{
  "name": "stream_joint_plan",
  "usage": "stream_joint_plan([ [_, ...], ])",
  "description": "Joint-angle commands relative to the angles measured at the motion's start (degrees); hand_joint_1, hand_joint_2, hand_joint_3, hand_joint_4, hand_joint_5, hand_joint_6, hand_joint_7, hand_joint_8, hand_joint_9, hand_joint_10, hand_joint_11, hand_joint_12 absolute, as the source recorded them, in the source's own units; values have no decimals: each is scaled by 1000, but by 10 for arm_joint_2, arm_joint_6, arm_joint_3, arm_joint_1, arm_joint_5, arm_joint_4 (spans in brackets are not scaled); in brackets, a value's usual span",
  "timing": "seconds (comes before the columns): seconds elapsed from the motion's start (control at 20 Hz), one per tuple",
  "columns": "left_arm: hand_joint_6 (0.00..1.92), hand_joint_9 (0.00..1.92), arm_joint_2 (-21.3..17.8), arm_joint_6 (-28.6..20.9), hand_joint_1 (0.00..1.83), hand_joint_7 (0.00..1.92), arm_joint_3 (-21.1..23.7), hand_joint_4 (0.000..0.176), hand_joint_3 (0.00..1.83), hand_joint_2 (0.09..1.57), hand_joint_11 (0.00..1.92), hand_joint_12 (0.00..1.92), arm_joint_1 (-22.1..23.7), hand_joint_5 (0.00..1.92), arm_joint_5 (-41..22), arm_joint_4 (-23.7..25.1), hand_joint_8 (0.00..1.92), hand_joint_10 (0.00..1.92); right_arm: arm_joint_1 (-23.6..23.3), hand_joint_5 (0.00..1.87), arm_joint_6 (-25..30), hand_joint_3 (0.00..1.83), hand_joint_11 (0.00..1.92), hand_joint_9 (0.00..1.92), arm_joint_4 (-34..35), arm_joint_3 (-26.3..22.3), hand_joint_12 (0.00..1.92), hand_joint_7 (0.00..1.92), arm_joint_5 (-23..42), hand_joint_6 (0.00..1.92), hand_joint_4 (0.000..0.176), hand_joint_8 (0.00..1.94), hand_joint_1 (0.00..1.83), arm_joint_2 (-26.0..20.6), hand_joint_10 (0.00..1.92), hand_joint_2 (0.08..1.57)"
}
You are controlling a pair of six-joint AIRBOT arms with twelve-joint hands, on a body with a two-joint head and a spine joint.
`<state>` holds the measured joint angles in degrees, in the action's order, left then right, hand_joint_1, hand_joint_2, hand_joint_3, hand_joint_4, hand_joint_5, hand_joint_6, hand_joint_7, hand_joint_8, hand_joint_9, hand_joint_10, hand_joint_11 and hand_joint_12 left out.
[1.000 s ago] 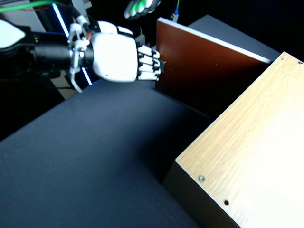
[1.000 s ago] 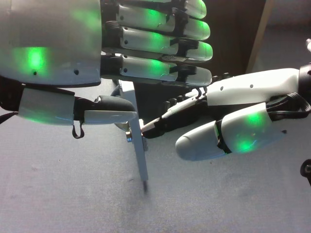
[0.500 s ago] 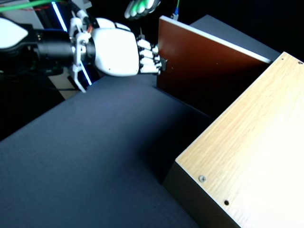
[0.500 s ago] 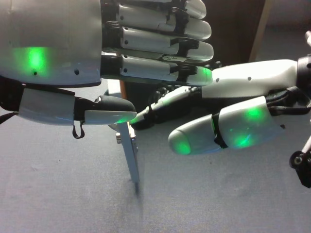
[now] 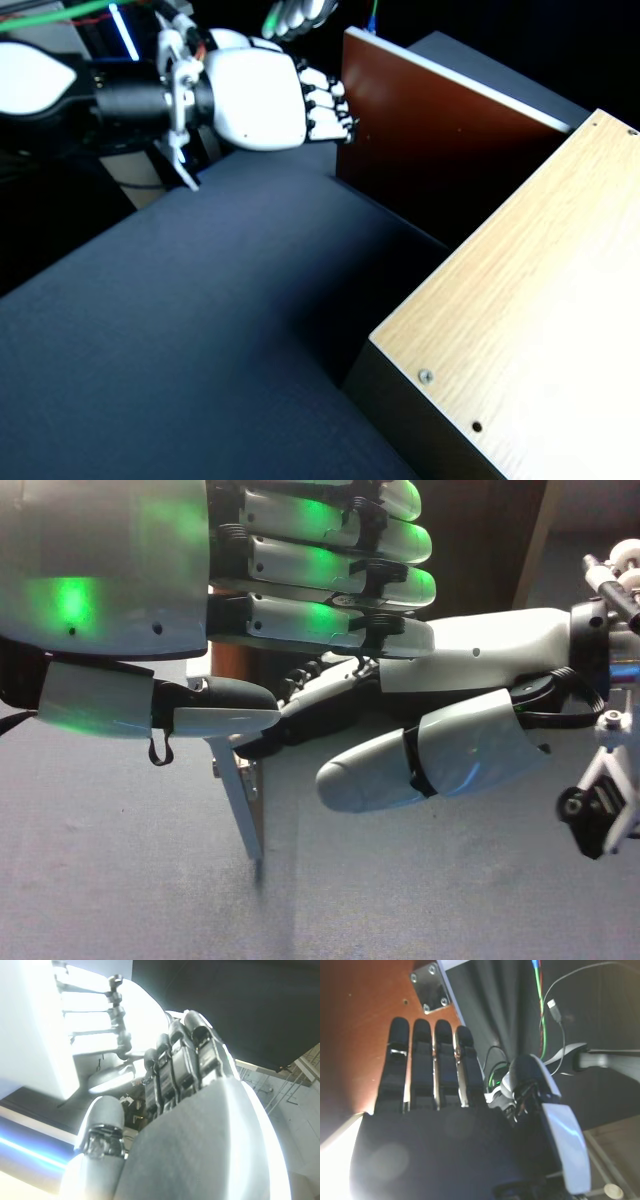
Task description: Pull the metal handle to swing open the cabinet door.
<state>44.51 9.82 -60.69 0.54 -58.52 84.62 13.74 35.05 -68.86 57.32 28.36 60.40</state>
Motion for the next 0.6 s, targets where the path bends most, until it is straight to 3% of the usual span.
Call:
stream_joint_plan([
  [0.0,2,251,-4,5,0,281,0,0,163,1571,0,597,6,277,-15,-57,1,3,0,320,-17,100,0,280,52,1,743,315,42,0,0,0,0,3,0,1571],
  [0.55,4,262,-4,5,0,287,0,0,146,1571,0,649,6,284,-15,-57,3,3,12,319,-51,90,0,281,84,17,742,316,52,1,0,1,0,22,2,1571],
])
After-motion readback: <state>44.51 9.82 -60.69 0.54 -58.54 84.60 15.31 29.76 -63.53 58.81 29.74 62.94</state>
